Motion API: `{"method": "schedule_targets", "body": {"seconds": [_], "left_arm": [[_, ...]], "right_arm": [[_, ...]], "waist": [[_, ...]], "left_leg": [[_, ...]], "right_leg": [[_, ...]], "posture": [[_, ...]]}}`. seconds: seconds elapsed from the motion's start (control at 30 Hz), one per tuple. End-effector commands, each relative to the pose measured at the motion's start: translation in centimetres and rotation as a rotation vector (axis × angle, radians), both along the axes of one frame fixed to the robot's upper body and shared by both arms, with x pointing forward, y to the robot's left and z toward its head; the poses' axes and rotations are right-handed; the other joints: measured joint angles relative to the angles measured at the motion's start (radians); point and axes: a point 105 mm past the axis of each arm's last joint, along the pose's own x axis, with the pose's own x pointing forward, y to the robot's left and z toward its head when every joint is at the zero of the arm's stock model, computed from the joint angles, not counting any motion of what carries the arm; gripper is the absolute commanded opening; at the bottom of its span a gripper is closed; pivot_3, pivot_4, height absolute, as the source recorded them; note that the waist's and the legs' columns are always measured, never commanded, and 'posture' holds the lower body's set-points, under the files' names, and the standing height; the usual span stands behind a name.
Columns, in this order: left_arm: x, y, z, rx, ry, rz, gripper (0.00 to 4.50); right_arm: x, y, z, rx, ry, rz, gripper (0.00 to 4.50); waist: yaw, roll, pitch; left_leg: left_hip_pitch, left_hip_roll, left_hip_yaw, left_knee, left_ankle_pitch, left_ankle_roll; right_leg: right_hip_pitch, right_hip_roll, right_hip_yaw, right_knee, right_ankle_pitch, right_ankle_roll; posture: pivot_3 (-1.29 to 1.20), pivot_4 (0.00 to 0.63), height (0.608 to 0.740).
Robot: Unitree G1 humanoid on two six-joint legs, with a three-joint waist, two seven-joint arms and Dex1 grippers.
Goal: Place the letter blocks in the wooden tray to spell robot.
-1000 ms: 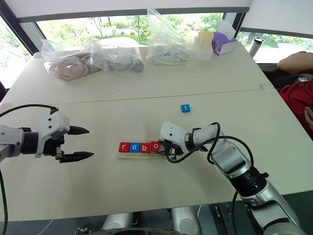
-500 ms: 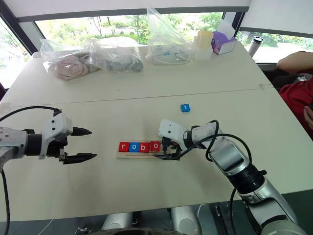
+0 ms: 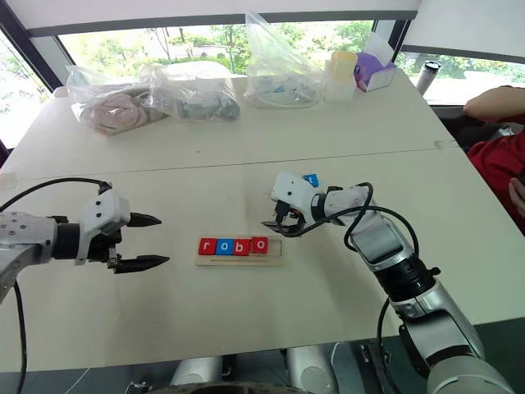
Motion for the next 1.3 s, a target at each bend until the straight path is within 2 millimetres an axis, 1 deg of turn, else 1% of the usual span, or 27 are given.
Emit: {"method": "schedule_targets", "body": {"seconds": [0.03, 0.3, 0.4, 0.5, 0.53, 0.63, 0.7, 0.8, 0.87, 0.93, 0.97, 1.07, 1.13, 1.17, 1.23, 1.3], "left_arm": [[0.0, -0.2, 0.4, 0.004, -0.020, -0.006, 4.50], [0.0, -0.2, 0.3, 0.006, -0.025, -0.001, 4.50], [0.1, -0.2, 0.3, 0.010, -0.029, 0.003, 4.50], [0.1, -0.2, 0.3, 0.009, -0.031, 0.004, 4.50], [0.1, -0.2, 0.3, 0.009, -0.032, 0.004, 4.50], [0.2, -0.4, 0.6, -0.013, -0.045, 0.007, 4.50], [0.3, -0.8, 0.9, -0.043, -0.056, 0.009, 4.50], [0.6, -1.9, 2.1, -0.145, -0.084, 0.013, 4.50], [0.8, -2.4, 2.7, -0.189, -0.101, 0.019, 4.50], [1.1, -2.7, 3.2, -0.223, -0.121, 0.029, 4.50], [1.2, -2.7, 3.4, -0.231, -0.127, 0.033, 4.50], [1.5, -2.9, 3.7, -0.253, -0.143, 0.040, 4.50], [1.7, -3.1, 3.9, -0.257, -0.149, 0.037, 4.50], [1.6, -3.2, 3.6, -0.220, -0.141, 0.020, 4.50], [1.3, -3.6, 3.2, -0.171, -0.128, -0.017, 4.50], [1.3, -4.0, 3.5, -0.185, -0.130, -0.028, 4.50]], "right_arm": [[-0.3, 0.7, 0.5, -0.005, -0.042, 0.057, 4.45], [-1.7, 1.3, -0.5, -0.009, 0.000, 0.123, 4.45], [-2.5, 1.9, -0.5, 0.024, 0.019, 0.151, 4.45], [-2.5, 2.2, -0.3, 0.045, 0.017, 0.145, 4.45], [-2.0, 2.0, 0.0, 0.050, -0.004, 0.121, 4.45], [0.9, 0.3, 2.2, 0.060, -0.127, -0.013, 4.45], [1.9, -0.7, 3.1, 0.078, -0.157, -0.077, 4.45], [3.7, -3.4, 4.4, 0.199, -0.130, -0.291, 4.45], [4.6, -4.7, 4.5, 0.275, -0.094, -0.430, 4.45], [5.5, -6.3, 4.1, 0.358, -0.059, -0.634, 4.45], [5.7, -6.8, 3.9, 0.387, -0.043, -0.708, 4.45], [5.7, -6.9, 2.8, 0.463, 0.021, -0.866, 4.45], [5.7, -6.4, 1.7, 0.482, 0.053, -0.937, 4.45], [5.9, -6.3, 1.1, 0.479, 0.059, -0.968, 4.45], [6.2, -6.1, 0.2, 0.449, 0.054, -0.994, 4.45], [6.5, -5.9, -0.3, 0.435, 0.054, -0.999, 4.45]], "waist": [[0.000, 0.000, 0.000], [0.001, 0.000, 0.000], [0.001, 0.000, 0.000], [-0.001, 0.000, 0.000], [0.000, 0.000, 0.000], [0.001, 0.000, 0.000], [0.001, 0.000, 0.000], [0.008, 0.000, 0.000], [0.008, -0.001, -0.001], [0.006, -0.001, -0.001], [0.003, -0.001, -0.001], [-0.002, -0.001, -0.001], [-0.001, -0.001, -0.001], [0.000, -0.001, -0.001], [-0.001, 0.000, -0.001], [0.000, 0.000, -0.001]], "left_leg": [[0.000, 0.000, 0.000, 0.000, 0.000, 0.000], [0.000, 0.000, 0.000, 0.000, 0.000, 0.000], [0.000, 0.000, 0.000, 0.000, 0.000, 0.000], [0.000, 0.000, 0.000, 0.000, 0.000, 0.000], [0.000, 0.000, 0.000, 0.000, 0.000, 0.000], [0.000, 0.000, 0.000, 0.001, 0.000, 0.000], [0.000, 0.000, 0.000, 0.002, 0.000, 0.000], [0.000, 0.000, 0.000, 0.002, 0.000, 0.000], [-0.001, 0.000, 0.000, 0.002, 0.000, 0.000], [0.000, 0.000, 0.000, 0.002, 0.000, 0.000], [0.000, 0.000, 0.000, 0.002, 0.000, 0.000], [0.000, 0.000, 0.000, 0.001, 0.000, 0.000], [0.001, 0.000, 0.000, 0.001, 0.000, 0.000], [0.001, 0.000, -0.001, 0.001, 0.000, 0.000], [0.001, 0.000, -0.001, 0.001, 0.000, 0.000], [0.001, 0.000, 0.000, 0.001, 0.000, 0.000]], "right_leg": [[0.000, 0.000, 0.000, 0.000, 0.000, 0.000], [0.000, 0.000, 0.000, 0.000, 0.000, 0.000], [0.000, 0.000, 0.000, 0.000, 0.000, 0.000], [0.000, 0.000, 0.000, 0.000, 0.000, 0.000], [0.000, 0.000, 0.000, 0.001, 0.000, 0.000], [0.000, 0.000, 0.000, 0.001, 0.000, 0.000], [0.000, 0.000, 0.000, 0.001, 0.001, -0.001], [0.000, 0.000, 0.000, 0.001, 0.001, -0.001], [0.000, 0.000, 0.000, 0.001, 0.001, 0.000], [0.000, 0.000, 0.000, 0.001, 0.001, 0.000], [0.000, 0.000, 0.000, 0.002, 0.001, 0.000], [0.000, 0.000, 0.001, 0.003, 0.002, 0.000], [-0.001, 0.000, 0.001, 0.005, 0.002, -0.001], [-0.001, 0.001, 0.000, 0.005, 0.002, -0.001], [-0.001, 0.001, 0.000, 0.006, 0.002, -0.001], [-0.001, 0.000, 0.001, 0.006, 0.002, -0.001]], "posture": [[0.00, 0.150, 0.740], [0.00, 0.150, 0.740], [0.00, 0.150, 0.740], [0.00, 0.150, 0.740], [0.00, 0.150, 0.740], [0.00, 0.150, 0.740], [0.00, 0.150, 0.740], [0.00, 0.150, 0.740], [0.00, 0.150, 0.740], [0.00, 0.150, 0.740], [0.00, 0.150, 0.740], [0.00, 0.150, 0.740], [0.00, 0.150, 0.740], [0.00, 0.150, 0.740], [0.00, 0.150, 0.740], [0.00, 0.150, 0.740]]}}
